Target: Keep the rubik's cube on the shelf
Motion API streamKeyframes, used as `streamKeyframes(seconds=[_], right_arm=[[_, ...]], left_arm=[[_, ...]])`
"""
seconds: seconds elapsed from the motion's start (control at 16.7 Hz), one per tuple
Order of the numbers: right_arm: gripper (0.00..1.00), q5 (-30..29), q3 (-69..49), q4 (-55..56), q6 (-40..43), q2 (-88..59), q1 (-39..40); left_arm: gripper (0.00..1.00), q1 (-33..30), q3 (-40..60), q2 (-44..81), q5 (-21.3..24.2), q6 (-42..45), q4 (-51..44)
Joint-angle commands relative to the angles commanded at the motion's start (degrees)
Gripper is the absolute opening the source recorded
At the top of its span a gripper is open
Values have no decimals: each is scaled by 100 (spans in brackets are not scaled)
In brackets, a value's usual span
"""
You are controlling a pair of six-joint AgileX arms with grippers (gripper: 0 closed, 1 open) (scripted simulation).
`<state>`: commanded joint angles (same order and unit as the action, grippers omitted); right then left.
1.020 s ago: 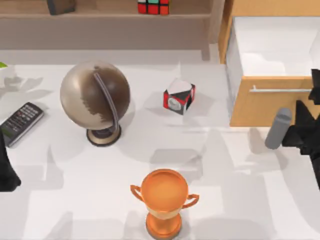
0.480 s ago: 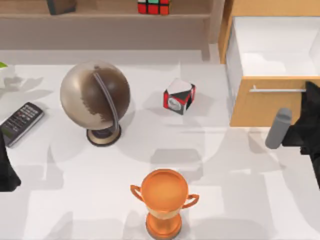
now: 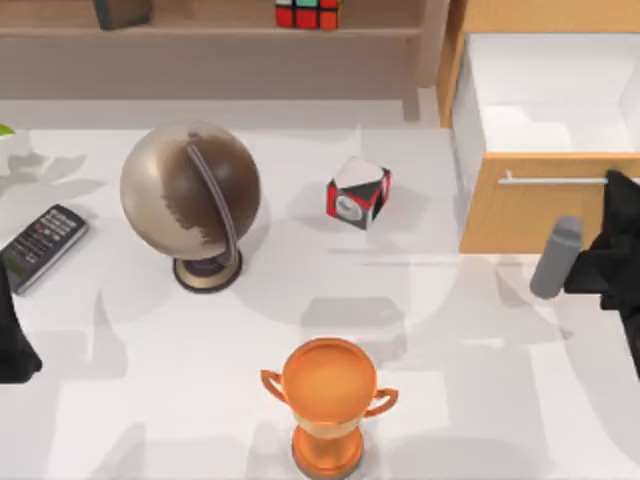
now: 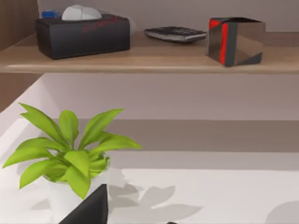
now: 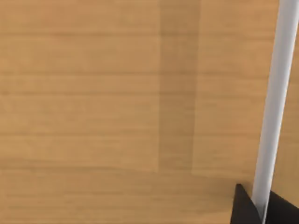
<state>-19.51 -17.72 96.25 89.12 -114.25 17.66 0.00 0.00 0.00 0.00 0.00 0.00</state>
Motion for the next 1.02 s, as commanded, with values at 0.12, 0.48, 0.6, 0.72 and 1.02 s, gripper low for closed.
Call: streamKeyframes(seconds=[0.12,0.48,0.6,0.72,1.02], right_arm=[[0,-3,8,-16,-18,-13,9],[0,204,-735,-526,-14,-242,-201],[0,305,-1097,-776,-12,-354,-304],[0,376,-1354,-951,-10,-433,-376],[0,380,-1388,-994,-25,-435,-374]], left_arm=[[100,0,0,0,0,0,0],[100,0,0,0,0,0,0],[100,0,0,0,0,0,0],[100,0,0,0,0,0,0],[100,0,0,0,0,0,0]])
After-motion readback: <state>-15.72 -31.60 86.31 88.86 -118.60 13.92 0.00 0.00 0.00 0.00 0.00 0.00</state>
